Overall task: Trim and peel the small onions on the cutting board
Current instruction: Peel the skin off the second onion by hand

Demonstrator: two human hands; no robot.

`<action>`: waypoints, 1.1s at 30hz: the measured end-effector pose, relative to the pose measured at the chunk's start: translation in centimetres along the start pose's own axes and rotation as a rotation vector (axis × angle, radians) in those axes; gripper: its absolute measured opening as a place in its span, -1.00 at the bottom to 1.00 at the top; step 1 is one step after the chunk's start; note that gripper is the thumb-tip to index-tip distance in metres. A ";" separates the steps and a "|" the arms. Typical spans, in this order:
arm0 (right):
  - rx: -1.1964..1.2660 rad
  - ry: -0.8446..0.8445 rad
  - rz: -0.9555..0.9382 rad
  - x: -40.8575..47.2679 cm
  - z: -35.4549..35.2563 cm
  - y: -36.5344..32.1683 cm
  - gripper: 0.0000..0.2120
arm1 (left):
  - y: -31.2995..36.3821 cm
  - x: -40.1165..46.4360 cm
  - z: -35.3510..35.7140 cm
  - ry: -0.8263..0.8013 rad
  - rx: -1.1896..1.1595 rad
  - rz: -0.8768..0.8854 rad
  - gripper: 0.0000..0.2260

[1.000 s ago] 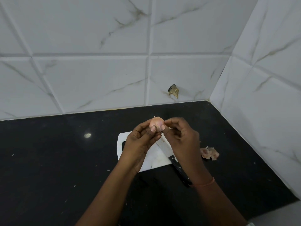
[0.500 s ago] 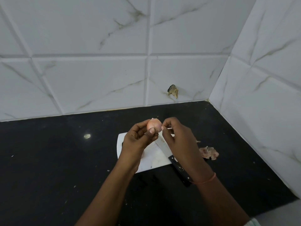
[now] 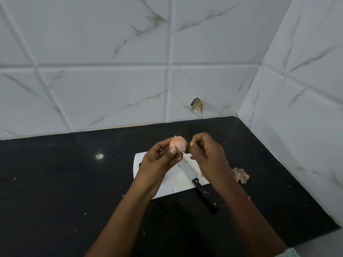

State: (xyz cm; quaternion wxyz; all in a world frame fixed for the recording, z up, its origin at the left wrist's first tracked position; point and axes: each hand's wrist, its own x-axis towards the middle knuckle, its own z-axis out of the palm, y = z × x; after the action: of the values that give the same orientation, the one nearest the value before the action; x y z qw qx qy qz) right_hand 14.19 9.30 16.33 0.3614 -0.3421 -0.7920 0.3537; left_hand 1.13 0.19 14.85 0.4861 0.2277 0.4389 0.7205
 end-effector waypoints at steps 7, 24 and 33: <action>-0.039 0.108 -0.064 -1.0 0.7 -0.3 -0.88 | -0.1 0.1 0.1 0.019 -0.019 0.023 -0.68; -0.199 -0.046 -0.127 0.3 0.3 -0.5 -0.97 | 0.0 0.7 -0.7 0.032 0.284 0.200 -0.62; -0.245 -0.110 -0.148 0.4 0.1 -0.9 -0.96 | 0.1 0.5 -0.9 -0.009 0.278 0.168 -0.66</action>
State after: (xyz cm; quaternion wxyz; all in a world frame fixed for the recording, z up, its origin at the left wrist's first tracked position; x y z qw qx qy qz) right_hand 13.69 9.11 17.18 0.2981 -0.3043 -0.8709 0.2451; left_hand 0.19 0.23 14.41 0.3899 0.3318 0.5119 0.6898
